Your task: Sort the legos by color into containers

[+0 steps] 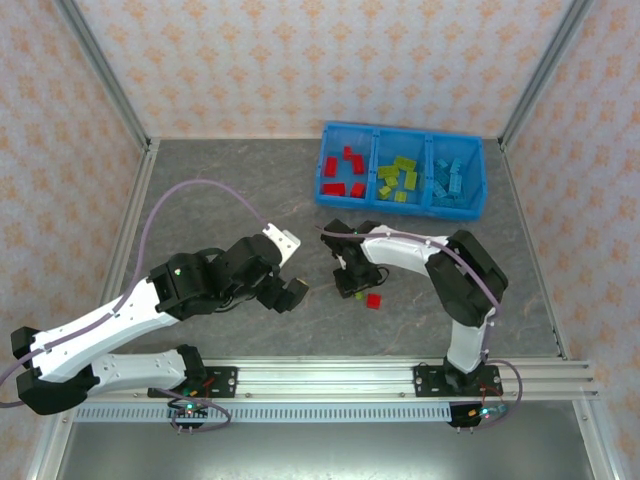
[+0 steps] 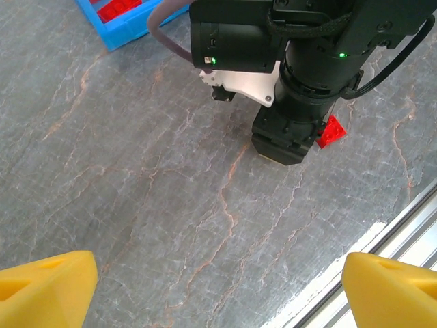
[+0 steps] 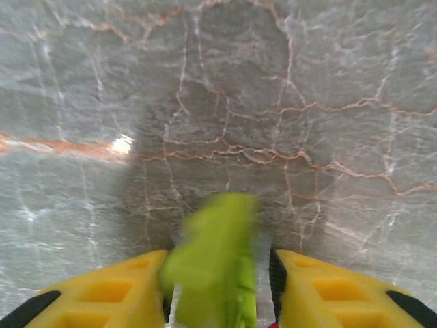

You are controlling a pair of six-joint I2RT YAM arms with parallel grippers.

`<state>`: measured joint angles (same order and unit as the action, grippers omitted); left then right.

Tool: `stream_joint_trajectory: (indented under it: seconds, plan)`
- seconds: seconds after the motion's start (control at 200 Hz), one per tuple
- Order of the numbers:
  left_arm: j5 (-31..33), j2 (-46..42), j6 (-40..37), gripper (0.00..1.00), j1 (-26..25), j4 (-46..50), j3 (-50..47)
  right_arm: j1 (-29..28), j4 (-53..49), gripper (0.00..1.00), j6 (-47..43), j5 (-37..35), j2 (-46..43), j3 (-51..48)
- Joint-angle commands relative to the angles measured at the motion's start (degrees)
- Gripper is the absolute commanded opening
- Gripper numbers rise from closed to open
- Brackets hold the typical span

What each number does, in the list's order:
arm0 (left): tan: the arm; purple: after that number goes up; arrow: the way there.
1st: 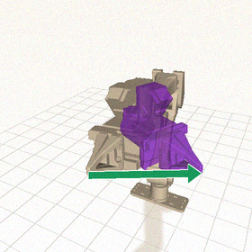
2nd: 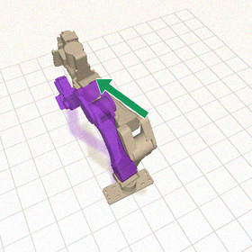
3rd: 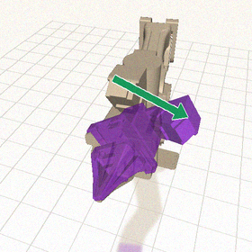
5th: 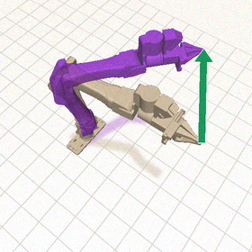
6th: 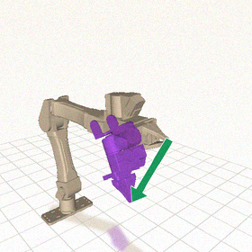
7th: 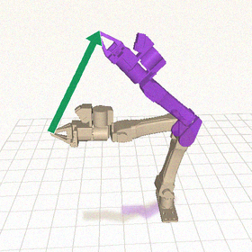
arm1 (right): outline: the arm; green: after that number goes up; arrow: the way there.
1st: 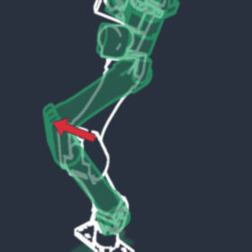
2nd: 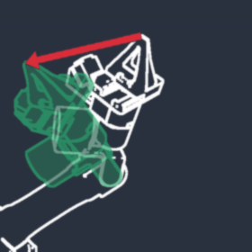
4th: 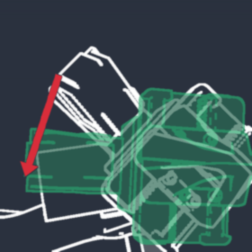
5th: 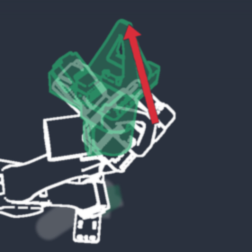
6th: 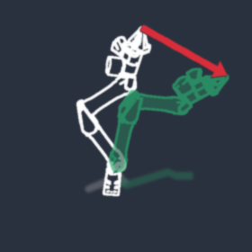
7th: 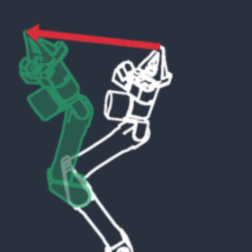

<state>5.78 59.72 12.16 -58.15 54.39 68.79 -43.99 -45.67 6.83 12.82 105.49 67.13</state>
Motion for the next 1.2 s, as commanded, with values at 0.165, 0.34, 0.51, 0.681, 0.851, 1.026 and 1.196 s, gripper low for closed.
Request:
stream_joint_trajectory:
  seconds: [0.165,0.34,0.51,0.681,0.851,1.026,1.196]
  plan:
    - [-0.77,-0.84,1.55,0.94,-0.43,-2.98,-0.34,0.08,-1.76,0.26,0.91,-3.77,-8.76,1.66]
    - [-0.37,-1.02,1.64,0.95,-0.43,-5.60,-0.01,4.90,-0.50,0.22,4.82,-4.66,-16.54,4.99]
    - [-0.88,-0.31,2.46,0.95,-0.38,-6.39,0.31,14.65,4.02,0.26,8.67,-2.28,-19.56,7.01]
    - [-1.34,-0.14,3.70,0.95,-0.38,-6.49,-0.06,13.38,-2.43,0.48,4.08,2.70,-15.28,9.09]
    - [-1.02,-0.22,4.52,0.95,-0.39,-7.10,-1.20,4.71,-0.80,0.64,4.54,4.77,-15.87,0.15]
    - [-1.64,0.37,4.73,0.95,-0.45,-7.98,-2.24,0.86,0.86,0.73,5.26,3.72,-13.54,-5.39]
    - [-2.57,1.83,4.28,0.96,-0.38,-8.09,-2.00,-0.75,2.40,0.72,4.24,3.88,-8.86,-4.83]
